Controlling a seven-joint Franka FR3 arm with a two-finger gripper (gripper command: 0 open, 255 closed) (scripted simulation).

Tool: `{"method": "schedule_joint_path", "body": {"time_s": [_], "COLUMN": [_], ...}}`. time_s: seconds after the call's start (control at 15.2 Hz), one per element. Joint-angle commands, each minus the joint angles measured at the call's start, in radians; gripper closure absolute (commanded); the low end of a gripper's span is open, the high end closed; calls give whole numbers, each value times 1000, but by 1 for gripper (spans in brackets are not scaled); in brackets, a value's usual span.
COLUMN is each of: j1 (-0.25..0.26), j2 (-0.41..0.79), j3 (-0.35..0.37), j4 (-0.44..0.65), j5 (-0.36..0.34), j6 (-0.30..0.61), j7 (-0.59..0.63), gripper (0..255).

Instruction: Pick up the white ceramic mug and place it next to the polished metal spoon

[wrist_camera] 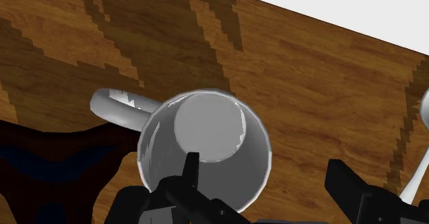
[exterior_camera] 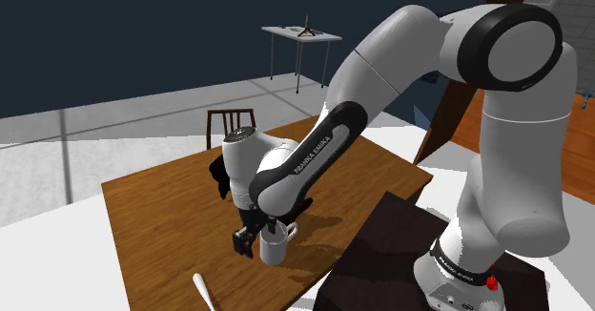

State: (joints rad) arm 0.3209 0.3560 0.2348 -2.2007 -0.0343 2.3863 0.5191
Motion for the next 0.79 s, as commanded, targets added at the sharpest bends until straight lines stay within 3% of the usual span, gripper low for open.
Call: {"method": "schedule_joint_path", "body": {"time_s": [0.0,0.2,0.73], "j1": [-4,-12,-12], "j2": [-23,-82,-82], "j3": [3,11,10], "j4": [8,38,38], "j5": [7,24,24], "j6": [-31,-118,-118], "j7": [-5,-17,-17], "gripper": [0,0,0]}}
